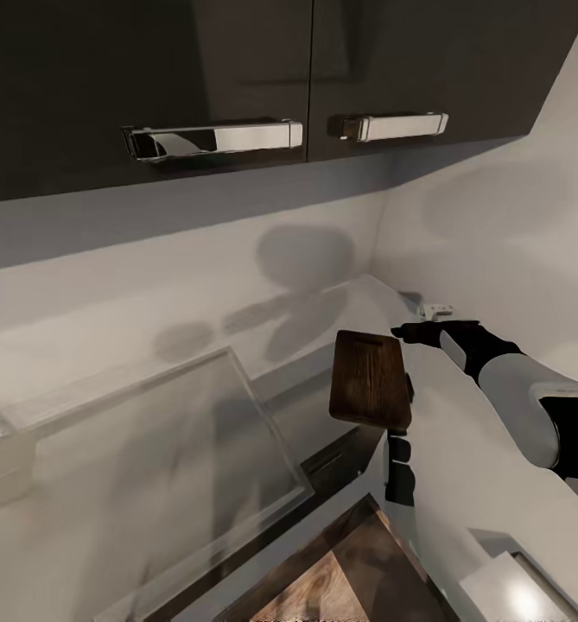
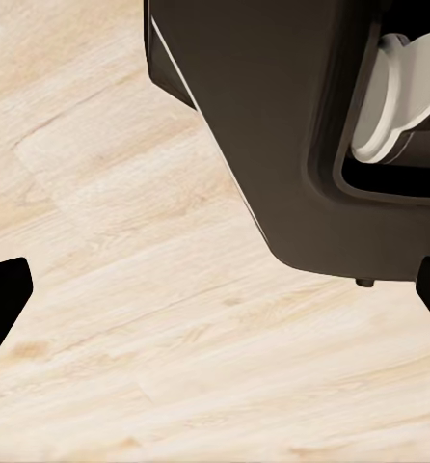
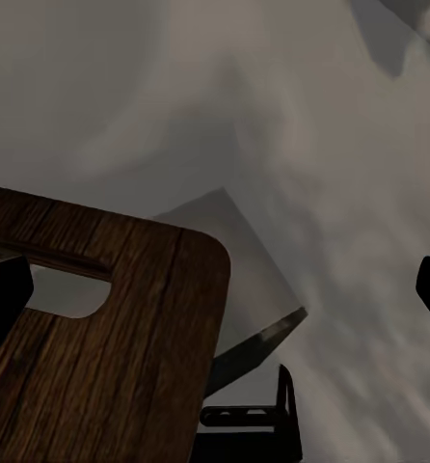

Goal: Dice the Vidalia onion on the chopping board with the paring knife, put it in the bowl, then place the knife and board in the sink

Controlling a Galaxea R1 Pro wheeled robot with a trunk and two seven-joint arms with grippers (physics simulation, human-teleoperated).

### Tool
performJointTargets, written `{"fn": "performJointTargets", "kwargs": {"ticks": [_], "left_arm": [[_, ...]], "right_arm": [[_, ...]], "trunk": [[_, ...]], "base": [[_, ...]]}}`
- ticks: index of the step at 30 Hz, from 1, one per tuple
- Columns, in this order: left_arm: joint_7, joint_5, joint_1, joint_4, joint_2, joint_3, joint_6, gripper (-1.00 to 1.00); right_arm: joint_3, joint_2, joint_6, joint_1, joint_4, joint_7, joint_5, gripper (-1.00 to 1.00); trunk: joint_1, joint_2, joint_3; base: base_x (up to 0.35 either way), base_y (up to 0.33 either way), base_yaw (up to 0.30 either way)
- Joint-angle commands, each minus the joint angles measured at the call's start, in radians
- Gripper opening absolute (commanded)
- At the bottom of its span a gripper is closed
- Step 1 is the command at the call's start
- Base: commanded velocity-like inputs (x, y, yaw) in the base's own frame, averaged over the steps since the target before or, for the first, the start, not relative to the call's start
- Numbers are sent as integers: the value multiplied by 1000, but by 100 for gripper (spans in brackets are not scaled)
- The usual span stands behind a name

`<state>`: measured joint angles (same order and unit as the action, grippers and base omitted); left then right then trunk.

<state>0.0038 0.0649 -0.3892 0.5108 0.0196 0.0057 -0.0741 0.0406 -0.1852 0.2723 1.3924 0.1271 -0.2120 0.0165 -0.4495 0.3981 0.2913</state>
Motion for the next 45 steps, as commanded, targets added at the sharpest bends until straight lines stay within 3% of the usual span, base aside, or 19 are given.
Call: {"fn": "performJointTargets", "kwargs": {"ticks": [1,37,45], "left_arm": [[1,7,0,2,0,0,-1,100],[1,7,0,1,0,0,-1,100],[1,7,0,-4,0,0,-1,100]], "right_arm": [[4,-1,5,0,2,-4,2,100],[4,0,1,0,5,-4,0,100],[4,-1,0,0,5,-4,0,100]], "trunk": [[-1,2,3],[-1,2,62],[-1,2,66]], "base": [[0,0,0],[0,0,0],[0,0,0]]}}
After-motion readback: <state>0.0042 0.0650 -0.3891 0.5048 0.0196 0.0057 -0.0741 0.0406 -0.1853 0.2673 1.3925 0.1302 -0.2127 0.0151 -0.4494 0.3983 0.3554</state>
